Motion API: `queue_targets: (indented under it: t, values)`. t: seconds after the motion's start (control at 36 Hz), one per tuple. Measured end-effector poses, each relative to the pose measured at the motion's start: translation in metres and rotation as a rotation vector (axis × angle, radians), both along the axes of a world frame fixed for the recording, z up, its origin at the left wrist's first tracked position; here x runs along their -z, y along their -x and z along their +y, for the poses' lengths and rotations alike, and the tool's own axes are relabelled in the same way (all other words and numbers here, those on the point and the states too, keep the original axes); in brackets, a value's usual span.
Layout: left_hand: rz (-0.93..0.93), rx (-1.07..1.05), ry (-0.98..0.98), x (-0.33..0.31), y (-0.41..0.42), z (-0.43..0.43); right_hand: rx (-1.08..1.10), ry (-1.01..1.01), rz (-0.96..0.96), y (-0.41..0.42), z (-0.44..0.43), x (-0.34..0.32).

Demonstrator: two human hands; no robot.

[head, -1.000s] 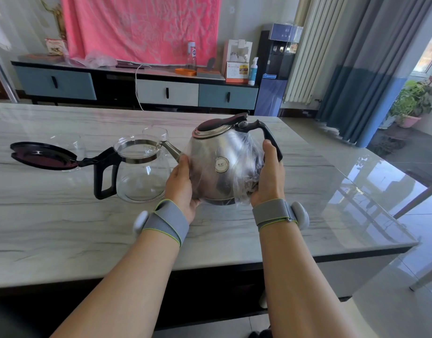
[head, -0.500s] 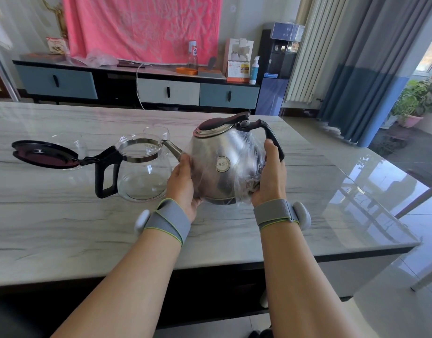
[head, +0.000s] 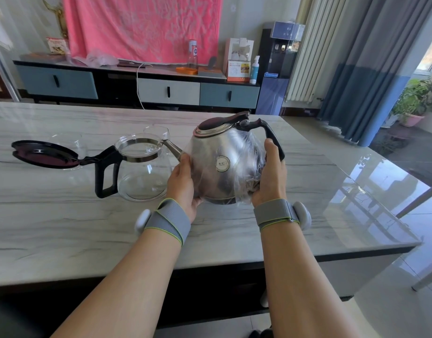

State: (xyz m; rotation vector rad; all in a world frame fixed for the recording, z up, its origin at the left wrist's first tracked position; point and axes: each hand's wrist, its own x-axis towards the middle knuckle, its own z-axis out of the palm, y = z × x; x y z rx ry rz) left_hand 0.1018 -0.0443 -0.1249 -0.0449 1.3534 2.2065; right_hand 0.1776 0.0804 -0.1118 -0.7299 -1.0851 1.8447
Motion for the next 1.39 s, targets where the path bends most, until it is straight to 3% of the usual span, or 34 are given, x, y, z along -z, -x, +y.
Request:
queue_targets:
  t: [1.39]
  values:
    - [-0.001,-0.011,0.001,0.0011,0.0008,0.0014,0.008,0.021,0.015,-0.0019,-0.0017,-0.0046]
